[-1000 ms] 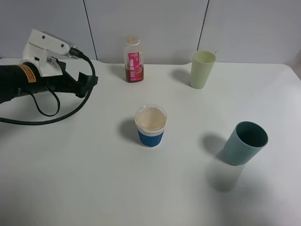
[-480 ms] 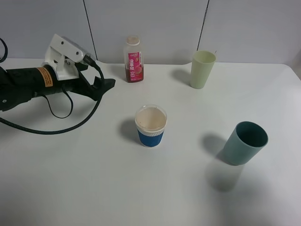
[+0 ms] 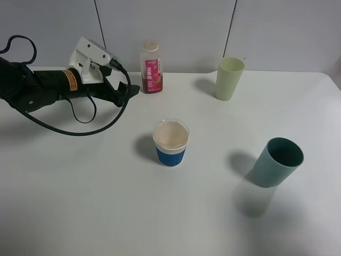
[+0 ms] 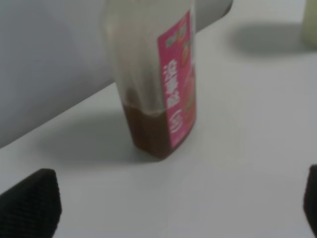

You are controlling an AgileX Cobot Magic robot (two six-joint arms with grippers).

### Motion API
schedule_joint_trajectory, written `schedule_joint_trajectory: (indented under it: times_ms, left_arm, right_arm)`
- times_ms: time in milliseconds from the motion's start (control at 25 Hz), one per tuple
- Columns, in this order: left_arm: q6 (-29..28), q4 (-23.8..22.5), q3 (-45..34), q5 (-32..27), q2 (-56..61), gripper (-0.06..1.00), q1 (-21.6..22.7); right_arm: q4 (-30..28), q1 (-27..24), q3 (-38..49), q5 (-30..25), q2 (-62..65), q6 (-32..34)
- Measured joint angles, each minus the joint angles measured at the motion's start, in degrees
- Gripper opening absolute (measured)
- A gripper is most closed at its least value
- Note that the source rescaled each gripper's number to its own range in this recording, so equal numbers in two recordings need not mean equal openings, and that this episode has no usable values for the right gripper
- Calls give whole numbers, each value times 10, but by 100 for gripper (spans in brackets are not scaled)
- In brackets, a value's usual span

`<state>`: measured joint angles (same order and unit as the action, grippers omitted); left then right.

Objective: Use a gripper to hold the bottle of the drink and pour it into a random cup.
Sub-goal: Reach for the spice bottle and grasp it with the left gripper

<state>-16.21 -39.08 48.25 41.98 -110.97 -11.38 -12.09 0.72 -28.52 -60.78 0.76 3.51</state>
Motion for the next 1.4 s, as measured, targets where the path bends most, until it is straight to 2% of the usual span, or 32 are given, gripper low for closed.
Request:
schedule_joint_trajectory:
  times_ms: [160,600,920,1400]
  left_arm:
    - [0,-12,31,-17,-23,100,0]
    - [-20,-74,119,-11,-76,100,0]
    - [-52,-145,183,-2,-127,100,0]
    - [-85,-159,296,1,-215,100,0]
  right_arm:
    - [0,0,0,0,0,0]
    - [0,0,0,0,0,0]
    - [0,0,0,0,0,0]
    - [0,0,0,0,0,0]
